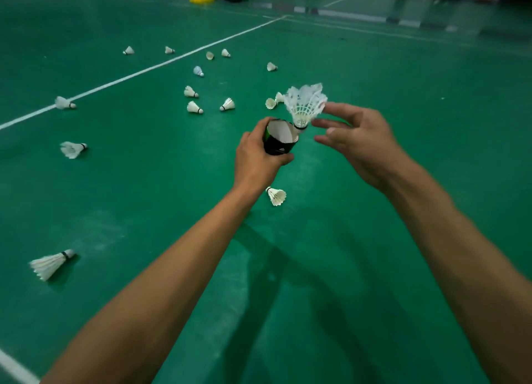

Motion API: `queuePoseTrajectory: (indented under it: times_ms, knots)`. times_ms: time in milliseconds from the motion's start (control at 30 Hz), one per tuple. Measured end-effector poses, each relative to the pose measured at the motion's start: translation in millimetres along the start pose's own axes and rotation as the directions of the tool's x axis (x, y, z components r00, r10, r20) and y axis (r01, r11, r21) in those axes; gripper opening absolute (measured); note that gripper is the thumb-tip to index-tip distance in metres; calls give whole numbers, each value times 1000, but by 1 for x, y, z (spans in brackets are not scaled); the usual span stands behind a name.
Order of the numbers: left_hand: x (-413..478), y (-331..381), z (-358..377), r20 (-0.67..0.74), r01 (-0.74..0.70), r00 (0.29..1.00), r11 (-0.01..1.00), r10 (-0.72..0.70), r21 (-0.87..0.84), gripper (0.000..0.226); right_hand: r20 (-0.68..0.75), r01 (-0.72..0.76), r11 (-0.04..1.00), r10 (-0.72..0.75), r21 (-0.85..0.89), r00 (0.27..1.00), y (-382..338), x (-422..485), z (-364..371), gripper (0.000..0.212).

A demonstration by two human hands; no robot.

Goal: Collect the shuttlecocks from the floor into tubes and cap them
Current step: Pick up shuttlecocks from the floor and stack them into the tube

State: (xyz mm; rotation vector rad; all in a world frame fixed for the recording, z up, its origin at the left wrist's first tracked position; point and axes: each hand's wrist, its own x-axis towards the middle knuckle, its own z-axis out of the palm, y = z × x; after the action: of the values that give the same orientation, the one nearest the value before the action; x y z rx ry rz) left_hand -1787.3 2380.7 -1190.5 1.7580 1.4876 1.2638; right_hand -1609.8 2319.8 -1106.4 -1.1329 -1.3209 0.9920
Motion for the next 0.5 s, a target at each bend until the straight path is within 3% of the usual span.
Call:
queuePoseTrajectory:
  times_ms: [133,267,400,433,500]
  knots:
    - [5,8,-12,-62,25,998,992,-33,-124,74,-17,-119,970,119,-212,993,-4,9,34,46]
    - [9,7,-19,-112,39,992,985,-59,-170,65,-21,-236,958,236,-162,972,-14,8,62,38]
    - [10,2,-29,-108,11,994,991,-26,-134,81,-111,-224,958,207,-181,972,-10,15,80,37]
    - [10,0,-32,-97,-2,995,994,-9,-106,84,-132,-198,953,171,-231,976,-9,17,85,41]
    - [9,-5,-40,-74,-13,997,998,8,-65,87,-51,-116,941,105,-317,993,-6,24,97,73]
